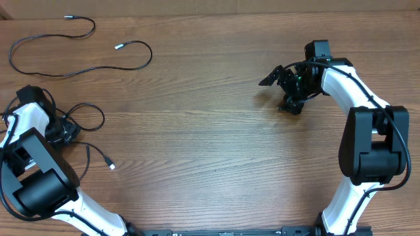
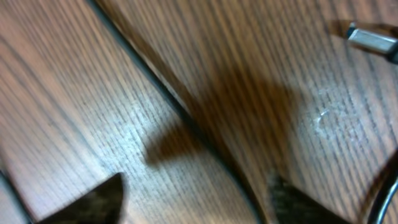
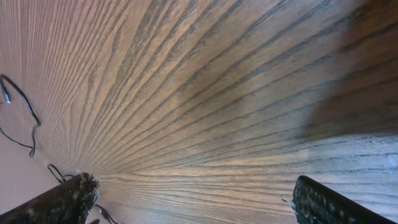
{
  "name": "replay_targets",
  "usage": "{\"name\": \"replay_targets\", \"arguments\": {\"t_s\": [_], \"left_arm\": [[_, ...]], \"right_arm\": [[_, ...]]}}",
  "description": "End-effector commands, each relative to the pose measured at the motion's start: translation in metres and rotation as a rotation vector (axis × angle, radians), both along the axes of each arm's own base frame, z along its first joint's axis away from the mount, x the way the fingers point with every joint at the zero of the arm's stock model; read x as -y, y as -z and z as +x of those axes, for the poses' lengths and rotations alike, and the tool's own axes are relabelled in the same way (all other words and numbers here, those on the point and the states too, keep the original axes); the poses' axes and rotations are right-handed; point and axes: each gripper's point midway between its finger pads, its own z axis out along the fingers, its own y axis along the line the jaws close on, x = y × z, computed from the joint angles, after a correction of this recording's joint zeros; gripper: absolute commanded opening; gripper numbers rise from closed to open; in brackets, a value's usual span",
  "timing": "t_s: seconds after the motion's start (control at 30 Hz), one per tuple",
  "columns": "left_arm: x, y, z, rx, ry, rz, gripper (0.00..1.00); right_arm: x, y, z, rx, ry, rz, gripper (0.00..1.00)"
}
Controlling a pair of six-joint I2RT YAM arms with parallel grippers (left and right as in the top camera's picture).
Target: Untangle cables
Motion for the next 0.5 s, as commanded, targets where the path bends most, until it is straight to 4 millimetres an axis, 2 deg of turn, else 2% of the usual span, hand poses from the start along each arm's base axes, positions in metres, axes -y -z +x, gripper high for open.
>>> {"name": "replay_targets", "arguments": {"t_s": [0.0, 0.03, 0.13, 0.23, 0.27, 0.33, 0.47], "left_arm": [[-0.014, -0.028, 0.017, 0.026, -0.003, 0.028, 0.98], [-0.017, -0.046, 0.025, 0.044, -0.005, 0.027, 1.00], [-0.015, -0.076, 0.043, 0.106, 0.002, -0.006, 1.00], [0.009, -0.109, 0.075, 0.265, 0.063, -0.158, 1.00], [0.029, -0.122, 0.093, 0.365, 0.150, -0.261, 1.00], [0.084, -0.149, 0.123, 0.558, 0.366, -0.468, 1.00], [0.146, -0.162, 0.138, 0.578, 0.580, -0.532, 1.00]], "right_arm": [[0.001, -0.016, 0.008, 0.055, 0.000, -0.010, 1.00], [0.001, -0.016, 0.008, 0.055, 0.000, -0.010, 1.00], [0.001, -0.016, 0.008, 0.055, 0.000, -0.010, 1.00], [0.001, -0.016, 0.008, 0.055, 0.000, -0.010, 1.00], [0.001, -0.016, 0.008, 0.055, 0.000, -0.010, 1.00], [0.001, -0.016, 0.008, 0.055, 0.000, -0.010, 1.00], [0.001, -0.016, 0.008, 0.055, 0.000, -0.010, 1.00]]}}
